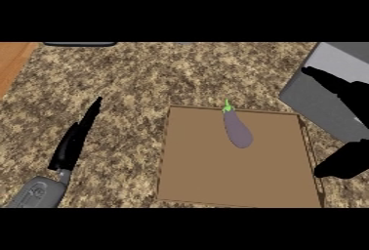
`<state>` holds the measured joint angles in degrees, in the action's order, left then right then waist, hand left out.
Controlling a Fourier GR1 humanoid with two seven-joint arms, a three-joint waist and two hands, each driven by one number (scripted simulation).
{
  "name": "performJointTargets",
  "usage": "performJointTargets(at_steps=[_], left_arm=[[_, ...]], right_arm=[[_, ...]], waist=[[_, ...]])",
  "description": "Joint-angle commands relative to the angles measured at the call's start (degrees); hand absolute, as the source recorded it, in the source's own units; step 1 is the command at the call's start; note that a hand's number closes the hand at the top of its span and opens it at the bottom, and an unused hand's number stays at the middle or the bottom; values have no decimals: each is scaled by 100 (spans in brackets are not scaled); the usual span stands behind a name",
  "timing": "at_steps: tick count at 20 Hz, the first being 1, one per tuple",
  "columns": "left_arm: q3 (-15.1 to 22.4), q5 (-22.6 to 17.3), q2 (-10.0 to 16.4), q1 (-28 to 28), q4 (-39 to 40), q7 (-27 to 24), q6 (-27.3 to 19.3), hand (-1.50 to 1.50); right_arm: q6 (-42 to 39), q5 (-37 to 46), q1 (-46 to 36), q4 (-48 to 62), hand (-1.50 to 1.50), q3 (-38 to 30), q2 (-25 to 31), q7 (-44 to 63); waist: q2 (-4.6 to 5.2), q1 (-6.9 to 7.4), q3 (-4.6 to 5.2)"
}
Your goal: Pick the eggplant from the tray and place it in the cardboard box
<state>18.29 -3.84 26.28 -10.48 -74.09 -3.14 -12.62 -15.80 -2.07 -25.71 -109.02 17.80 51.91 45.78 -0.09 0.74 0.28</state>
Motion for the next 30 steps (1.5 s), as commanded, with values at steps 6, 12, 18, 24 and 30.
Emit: performJointTargets(at_steps=[6, 12, 18, 24, 30], left_arm=[[-57, 140, -107, -142, 336, -88, 169, 0], [-120, 160, -160, -43, 85, -34, 138, 0], [-329, 138, -30, -48, 104, -39, 297, 0], [-369, 359, -243, -94, 213, -47, 205, 0], [-508, 420, -246, 162, -95, 25, 357, 0]], right_arm=[[-687, -260, -1838, 476, -150, 1089, -1032, 2605], [-713, -22, -2126, 1489, -150, 1589, -1498, 2572], [-545, 90, -2078, 2020, -150, 1921, -2095, 2683], [-495, 405, -2025, 2544, -150, 1808, -2416, 2340], [-598, 1308, -2132, 3072, -150, 1680, -2634, 1442]], waist=[[23, 60, -6], [21, 68, -16], [10, 1, -21], [10, -39, -25], [13, -8, -27]])
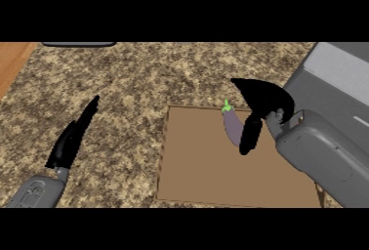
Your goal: Pick the eggplant from the tray and place it in the cardboard box
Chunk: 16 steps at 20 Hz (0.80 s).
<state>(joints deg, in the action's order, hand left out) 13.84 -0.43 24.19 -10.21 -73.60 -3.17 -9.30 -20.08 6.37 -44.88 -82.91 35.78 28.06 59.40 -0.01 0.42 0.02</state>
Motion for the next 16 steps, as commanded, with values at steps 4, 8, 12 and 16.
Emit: performJointTargets(at_steps=[4, 8, 12, 16], left_arm=[[-266, -1, 81, 276, -92, -134, 291, 0], [-212, 307, -123, 277, -289, 76, 84, 0], [-263, 334, -235, -80, -156, 274, 222, 0], [-325, 521, -306, 220, -119, -39, 170, 0]], right_arm=[[-386, 682, 21, 525, -150, -83, -320, 16], [-461, 793, 469, 254, -150, -159, -511, 44], [-822, 825, -205, 1252, -150, -499, -719, -172], [-807, 1135, 66, 1010, -150, -497, -895, -95]], waist=[[4, 13, 0], [-9, -28, -2], [11, 18, -1], [2, -2, 0]])
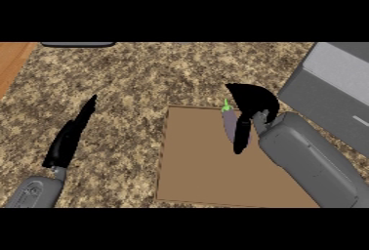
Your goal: Pick the eggplant from the tray and place it in the cardboard box
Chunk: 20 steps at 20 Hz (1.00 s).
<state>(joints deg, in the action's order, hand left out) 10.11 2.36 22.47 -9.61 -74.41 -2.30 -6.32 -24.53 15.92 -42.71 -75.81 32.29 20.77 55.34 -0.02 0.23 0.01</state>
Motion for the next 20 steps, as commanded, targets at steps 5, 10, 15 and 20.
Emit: performJointTargets(at_steps=[5, 10, 15, 20], left_arm=[[-84, 306, -320, -47, -119, 166, -16, 0], [-301, 341, -379, -63, 351, -211, 221, 0], [-492, 468, -317, 120, -160, -73, 283, 0], [-537, 611, -419, 30, -266, 186, 477, 0]], right_arm=[[-419, 641, 159, 312, -150, -331, -342, 79], [-353, 1053, 343, 664, -150, -367, -816, -208], [-194, 1437, 712, 696, -150, -606, -1072, -416], [-265, 1807, 434, 1384, -150, -1027, -1159, -1012]], waist=[[-1, -16, 0], [6, -20, 1], [-1, -12, -1], [5, 8, -2]])
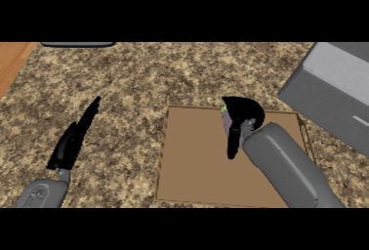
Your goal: Pick the eggplant from the tray and place it in the cardboard box
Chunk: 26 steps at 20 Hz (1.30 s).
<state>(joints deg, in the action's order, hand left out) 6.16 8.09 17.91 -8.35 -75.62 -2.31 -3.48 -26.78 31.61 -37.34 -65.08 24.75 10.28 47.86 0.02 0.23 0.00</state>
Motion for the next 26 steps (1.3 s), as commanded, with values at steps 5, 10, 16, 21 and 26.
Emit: performJointTargets(at_steps=[5, 10, 16, 21, 26], left_arm=[[-172, 171, -97, 267, -495, 228, 167, 0], [-230, 129, -95, 4, -402, 369, 319, 0], [-313, 336, -237, 188, 177, -426, 204, 0], [-351, 333, -305, 226, -112, -104, 259, 0], [-189, 405, -343, -33, -160, 6, 313, 0]], right_arm=[[-263, 423, 303, -104, -150, -253, -439, 27], [497, 1307, 212, 369, 150, 281, -171, -1101], [1258, 1979, -53, 997, 150, 177, -248, -1630], [1544, 2351, -268, 1048, 150, -200, -146, -1354], [2725, 2389, -994, 2383, 150, -1243, 313, -930]], waist=[[-9, 5, -1], [0, 33, -3], [11, 22, 0], [11, 20, 0], [128, 233, -10]])
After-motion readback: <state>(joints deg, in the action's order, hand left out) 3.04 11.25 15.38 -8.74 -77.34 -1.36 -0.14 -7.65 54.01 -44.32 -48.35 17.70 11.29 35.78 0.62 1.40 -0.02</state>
